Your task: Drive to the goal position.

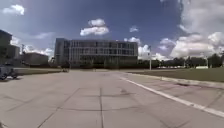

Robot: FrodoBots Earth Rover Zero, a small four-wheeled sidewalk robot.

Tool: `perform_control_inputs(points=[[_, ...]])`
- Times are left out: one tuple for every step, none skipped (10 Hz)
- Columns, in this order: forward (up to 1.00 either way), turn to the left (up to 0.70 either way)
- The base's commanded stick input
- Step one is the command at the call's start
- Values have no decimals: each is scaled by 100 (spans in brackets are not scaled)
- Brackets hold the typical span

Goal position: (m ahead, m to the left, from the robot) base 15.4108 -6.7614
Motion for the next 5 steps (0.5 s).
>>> perform_control_inputs(points=[[100,0],[100,0],[100,0],[100,0],[100,0]])
